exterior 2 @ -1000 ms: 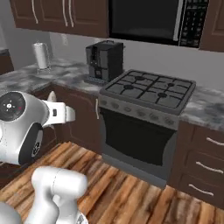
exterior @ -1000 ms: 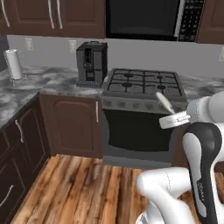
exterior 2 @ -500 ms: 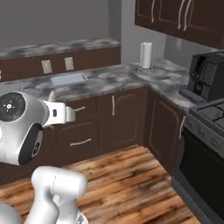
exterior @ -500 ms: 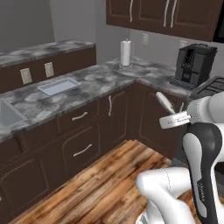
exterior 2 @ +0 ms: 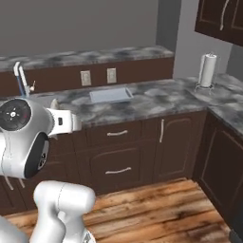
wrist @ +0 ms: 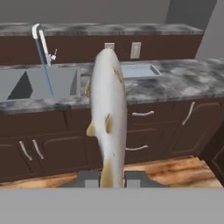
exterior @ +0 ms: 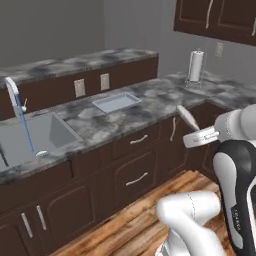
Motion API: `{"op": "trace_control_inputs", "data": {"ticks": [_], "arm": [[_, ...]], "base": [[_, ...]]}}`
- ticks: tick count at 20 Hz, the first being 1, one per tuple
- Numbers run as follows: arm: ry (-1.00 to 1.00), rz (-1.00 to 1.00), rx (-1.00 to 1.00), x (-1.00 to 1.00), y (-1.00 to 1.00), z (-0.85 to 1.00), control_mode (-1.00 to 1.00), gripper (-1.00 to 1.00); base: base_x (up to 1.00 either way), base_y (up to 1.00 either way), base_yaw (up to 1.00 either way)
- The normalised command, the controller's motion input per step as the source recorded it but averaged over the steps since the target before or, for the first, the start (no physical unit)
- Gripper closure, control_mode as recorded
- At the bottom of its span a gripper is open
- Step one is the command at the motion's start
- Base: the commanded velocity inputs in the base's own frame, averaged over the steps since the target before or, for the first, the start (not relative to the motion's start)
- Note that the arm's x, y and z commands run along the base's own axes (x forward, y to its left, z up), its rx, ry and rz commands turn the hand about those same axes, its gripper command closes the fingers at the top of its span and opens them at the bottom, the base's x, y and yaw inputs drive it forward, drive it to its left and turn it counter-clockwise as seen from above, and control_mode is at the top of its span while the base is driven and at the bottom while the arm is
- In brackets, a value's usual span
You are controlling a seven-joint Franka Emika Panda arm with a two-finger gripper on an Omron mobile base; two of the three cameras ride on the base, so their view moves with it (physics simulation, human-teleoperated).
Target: Take the fish out of the fridge, briefly rinse it in the sink, and place it on the tray next to the sink.
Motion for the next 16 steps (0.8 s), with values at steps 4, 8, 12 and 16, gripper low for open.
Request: {"op": "trace_control_inputs", "data": {"ticks": [4, 8, 12, 16], "arm": [[0.00, 0.00, 0.00, 0.00, 0.00, 0.00, 1.00, 1.00], [0.00, 0.00, 0.00, 0.00, 0.00, 0.00, 1.00, 1.00], [0.00, 0.00, 0.00, 0.00, 0.00, 0.00, 1.00, 1.00], [0.00, 0.00, 0.00, 0.00, 0.00, 0.00, 1.00, 1.00]], "base": [[1.00, 0.85, 0.11], [0.36, -0.01, 0.75], [0.27, -0.15, 0.34], [0.66, -0.15, 0.00]]}}
